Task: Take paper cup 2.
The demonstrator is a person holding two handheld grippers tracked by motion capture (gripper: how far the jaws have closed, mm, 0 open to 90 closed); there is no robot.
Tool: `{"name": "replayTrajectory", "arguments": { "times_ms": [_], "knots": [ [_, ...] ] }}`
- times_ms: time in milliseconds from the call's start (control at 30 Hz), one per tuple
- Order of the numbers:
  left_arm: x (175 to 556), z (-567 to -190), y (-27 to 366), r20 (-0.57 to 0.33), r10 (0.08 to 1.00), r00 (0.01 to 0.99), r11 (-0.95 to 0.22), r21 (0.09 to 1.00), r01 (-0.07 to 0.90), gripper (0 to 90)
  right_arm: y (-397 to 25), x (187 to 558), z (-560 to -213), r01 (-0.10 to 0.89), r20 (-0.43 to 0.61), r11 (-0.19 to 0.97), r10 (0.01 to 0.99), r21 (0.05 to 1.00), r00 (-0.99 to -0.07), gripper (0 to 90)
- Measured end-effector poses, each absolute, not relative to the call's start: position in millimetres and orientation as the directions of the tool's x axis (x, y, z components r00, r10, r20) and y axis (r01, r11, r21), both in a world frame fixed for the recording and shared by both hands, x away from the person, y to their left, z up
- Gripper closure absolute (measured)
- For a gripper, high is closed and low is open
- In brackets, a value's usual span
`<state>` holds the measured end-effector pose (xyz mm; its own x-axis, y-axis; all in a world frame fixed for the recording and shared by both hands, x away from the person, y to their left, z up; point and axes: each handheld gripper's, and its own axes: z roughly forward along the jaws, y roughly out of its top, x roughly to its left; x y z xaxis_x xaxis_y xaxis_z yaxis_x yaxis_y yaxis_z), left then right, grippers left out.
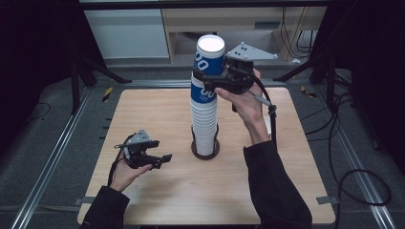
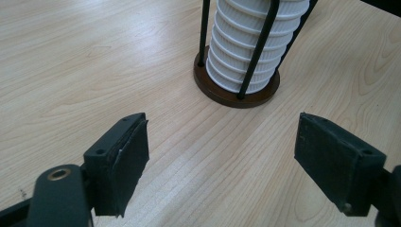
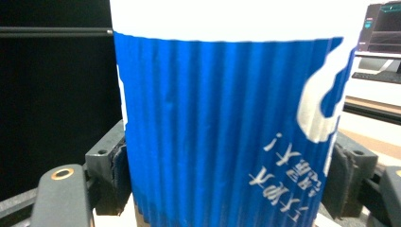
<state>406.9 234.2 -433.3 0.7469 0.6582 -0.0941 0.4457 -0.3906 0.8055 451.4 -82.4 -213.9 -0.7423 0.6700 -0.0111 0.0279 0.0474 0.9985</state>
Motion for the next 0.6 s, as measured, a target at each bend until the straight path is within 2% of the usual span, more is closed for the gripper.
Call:
{"name": "replayTrajectory", "arguments": {
  "times_ms": [300, 600],
  "knots": [
    [406.6, -432.3, 235.3, -0.093, 0.659, 0.746, -0.388, 0.808, 0.443, 18.0, -98.3, 443.3, -206.6, 0.003, -0.027, 0.043, 0.687, 0.999, -0.726, 20.9],
    [406.4, -431.9, 235.4, -0.093, 0.659, 0.746, -0.389, 0.807, 0.444, 18.0, -137.0, 430.2, -222.9, 0.028, -0.040, 0.080, 0.731, 0.996, -0.681, 20.9]
  ]
}}
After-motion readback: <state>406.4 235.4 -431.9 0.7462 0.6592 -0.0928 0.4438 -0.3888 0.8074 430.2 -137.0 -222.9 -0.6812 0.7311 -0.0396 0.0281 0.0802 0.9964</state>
